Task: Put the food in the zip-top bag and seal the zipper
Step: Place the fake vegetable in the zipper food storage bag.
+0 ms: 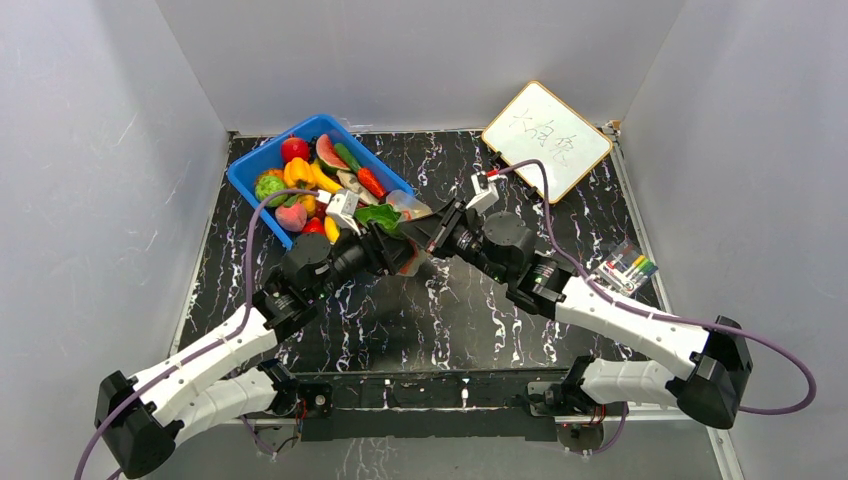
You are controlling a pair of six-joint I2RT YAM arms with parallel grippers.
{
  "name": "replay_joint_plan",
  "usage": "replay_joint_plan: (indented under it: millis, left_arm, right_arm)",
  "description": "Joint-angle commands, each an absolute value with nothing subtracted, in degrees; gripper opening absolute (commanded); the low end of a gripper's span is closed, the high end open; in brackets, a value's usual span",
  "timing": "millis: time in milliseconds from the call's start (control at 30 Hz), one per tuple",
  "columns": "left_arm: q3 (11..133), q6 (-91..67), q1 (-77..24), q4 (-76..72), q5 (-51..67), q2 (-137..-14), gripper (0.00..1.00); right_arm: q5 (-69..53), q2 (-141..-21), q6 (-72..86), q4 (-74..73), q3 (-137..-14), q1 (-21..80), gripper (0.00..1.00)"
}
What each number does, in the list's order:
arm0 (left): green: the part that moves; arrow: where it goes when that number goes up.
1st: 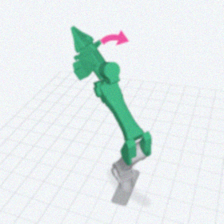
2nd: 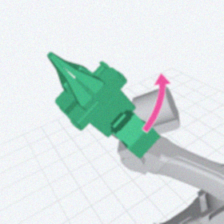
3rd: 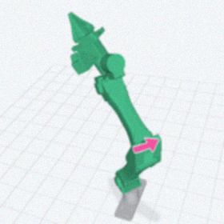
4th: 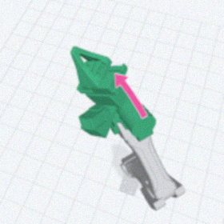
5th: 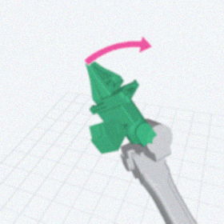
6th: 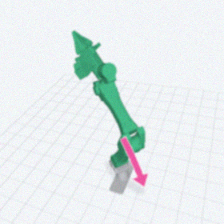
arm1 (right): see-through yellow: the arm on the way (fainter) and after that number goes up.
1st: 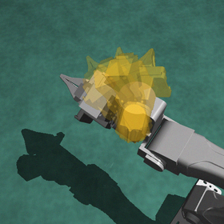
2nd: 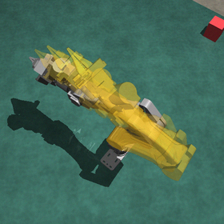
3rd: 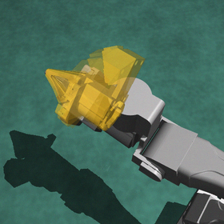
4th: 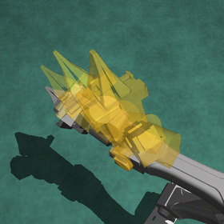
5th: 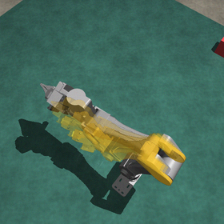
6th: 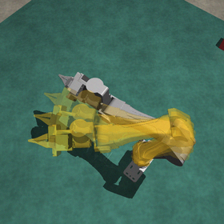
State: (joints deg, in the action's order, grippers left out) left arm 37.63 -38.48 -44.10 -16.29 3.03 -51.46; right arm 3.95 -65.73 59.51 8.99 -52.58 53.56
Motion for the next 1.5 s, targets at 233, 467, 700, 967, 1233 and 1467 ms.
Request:
replay_joint_plan:
  millis: [233, 467, 700, 967, 1233, 1467]
  left_arm:
    - [45.26, -44.87, -43.95, -4.64, 2.67, -50.29, 0.64]
    - [54.86, -36.46, -43.95, 8.61, 7.17, -52.46, 0.68]
    - [61.88, -39.30, -43.95, 29.11, -2.47, -53.78, 0.57]
    - [52.48, -52.20, -43.95, 26.15, -3.34, -44.34, 0.44]
    - [42.82, -67.86, -43.95, 11.18, 6.60, -44.02, 0.38]
    - [34.42, -77.88, -43.95, -2.72, 8.17, -46.40, 0.33]
  right_arm:
    - [12.37, -60.57, 59.85, 9.29, -46.56, 50.45, 0.00]
    - [9.27, -59.43, 61.03, 8.93, -45.82, 45.98, 0.00]
    - [6.52, -56.64, 62.72, 8.26, -46.45, 41.86, 0.00]
    - [5.62, -52.83, 63.62, 7.33, -49.16, 40.50, 0.00]
    - [3.46, -51.22, 64.16, 8.43, -53.03, 40.42, 0.00]
    - [2.38, -50.46, 65.42, 8.97, -53.29, 40.39, 0.00]
